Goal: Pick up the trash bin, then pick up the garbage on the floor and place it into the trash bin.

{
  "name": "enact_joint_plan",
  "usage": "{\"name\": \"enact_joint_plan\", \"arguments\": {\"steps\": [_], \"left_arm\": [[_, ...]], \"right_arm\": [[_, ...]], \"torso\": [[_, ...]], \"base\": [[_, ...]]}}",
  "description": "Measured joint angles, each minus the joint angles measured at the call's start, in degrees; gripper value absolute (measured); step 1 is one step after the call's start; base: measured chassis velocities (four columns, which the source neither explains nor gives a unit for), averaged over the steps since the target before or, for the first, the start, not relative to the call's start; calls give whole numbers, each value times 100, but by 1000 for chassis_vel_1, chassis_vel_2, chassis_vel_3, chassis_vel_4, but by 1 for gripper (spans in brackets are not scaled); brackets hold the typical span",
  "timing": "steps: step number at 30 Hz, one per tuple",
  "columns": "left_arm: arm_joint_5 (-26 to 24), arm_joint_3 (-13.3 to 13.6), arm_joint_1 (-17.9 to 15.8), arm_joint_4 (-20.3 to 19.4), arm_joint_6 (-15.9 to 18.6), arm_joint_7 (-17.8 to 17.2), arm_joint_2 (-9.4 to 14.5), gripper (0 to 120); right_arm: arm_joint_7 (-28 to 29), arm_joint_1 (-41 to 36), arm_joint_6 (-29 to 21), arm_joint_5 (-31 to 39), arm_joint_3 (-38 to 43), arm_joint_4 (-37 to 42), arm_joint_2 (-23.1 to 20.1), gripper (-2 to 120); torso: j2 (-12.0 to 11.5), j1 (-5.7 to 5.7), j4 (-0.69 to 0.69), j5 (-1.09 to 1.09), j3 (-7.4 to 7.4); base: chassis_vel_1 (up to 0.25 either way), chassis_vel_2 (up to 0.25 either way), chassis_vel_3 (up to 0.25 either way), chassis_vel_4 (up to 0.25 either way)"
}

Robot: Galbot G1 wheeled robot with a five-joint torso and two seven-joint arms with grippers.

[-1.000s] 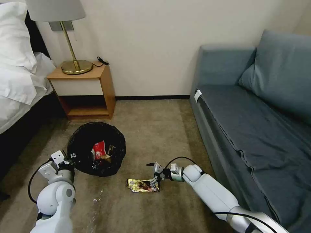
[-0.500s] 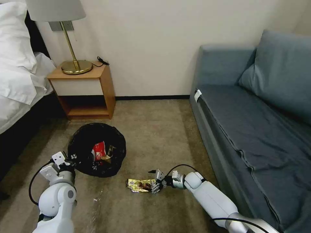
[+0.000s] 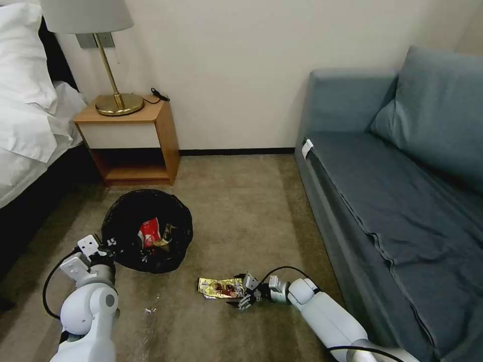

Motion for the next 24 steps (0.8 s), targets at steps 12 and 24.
{"name": "enact_joint_plan", "arguments": {"steps": [12,24], "left_arm": [[-15,0,-68,5,5,-19,41,1],[-20,-5,-69,18,9,-23,48,1]], "right_arm": [[57,16,10,122,39,-21,19,50],[306,186,-105,207,128,13,21,39]], "torso": [[0,0,0,1,0],[0,0,0,0,0]], "base": [[0,0,0,0],[0,0,0,0]]}}
